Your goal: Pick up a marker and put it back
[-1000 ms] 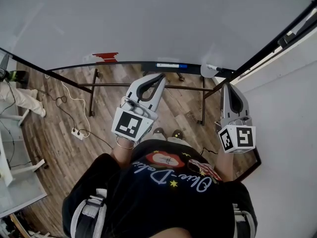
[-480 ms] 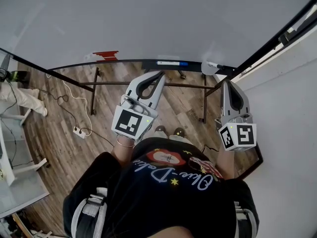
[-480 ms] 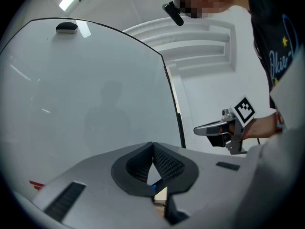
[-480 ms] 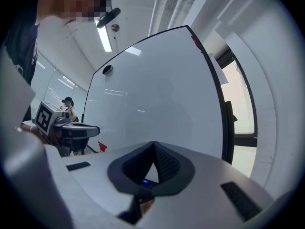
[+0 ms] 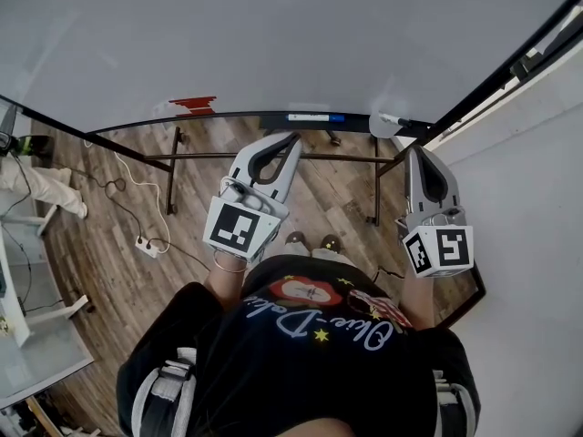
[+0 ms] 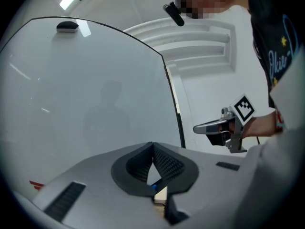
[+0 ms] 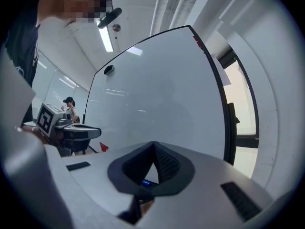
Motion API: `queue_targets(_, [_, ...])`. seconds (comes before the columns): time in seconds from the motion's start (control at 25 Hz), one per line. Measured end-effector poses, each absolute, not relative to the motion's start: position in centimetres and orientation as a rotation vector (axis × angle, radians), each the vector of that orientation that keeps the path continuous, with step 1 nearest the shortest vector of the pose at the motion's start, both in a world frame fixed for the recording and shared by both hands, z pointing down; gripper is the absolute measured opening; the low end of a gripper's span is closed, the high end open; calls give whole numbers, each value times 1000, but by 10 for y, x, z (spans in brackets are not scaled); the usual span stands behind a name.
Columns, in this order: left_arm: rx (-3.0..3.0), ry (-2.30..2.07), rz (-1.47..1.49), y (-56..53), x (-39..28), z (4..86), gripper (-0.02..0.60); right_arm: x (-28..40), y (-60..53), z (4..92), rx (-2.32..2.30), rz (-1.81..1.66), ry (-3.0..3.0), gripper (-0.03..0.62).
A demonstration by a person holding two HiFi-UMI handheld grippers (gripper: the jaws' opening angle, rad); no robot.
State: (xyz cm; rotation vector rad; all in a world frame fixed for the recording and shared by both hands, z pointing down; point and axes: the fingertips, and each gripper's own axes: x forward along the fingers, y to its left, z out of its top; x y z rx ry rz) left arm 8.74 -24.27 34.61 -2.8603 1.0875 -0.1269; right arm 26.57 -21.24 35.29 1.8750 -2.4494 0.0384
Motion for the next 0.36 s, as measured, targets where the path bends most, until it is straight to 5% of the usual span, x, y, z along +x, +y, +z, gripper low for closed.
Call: queue_targets(0.36, [-2860, 1101, -105, -245, 80, 348, 3, 259, -213, 359, 1891, 56, -2456, 0])
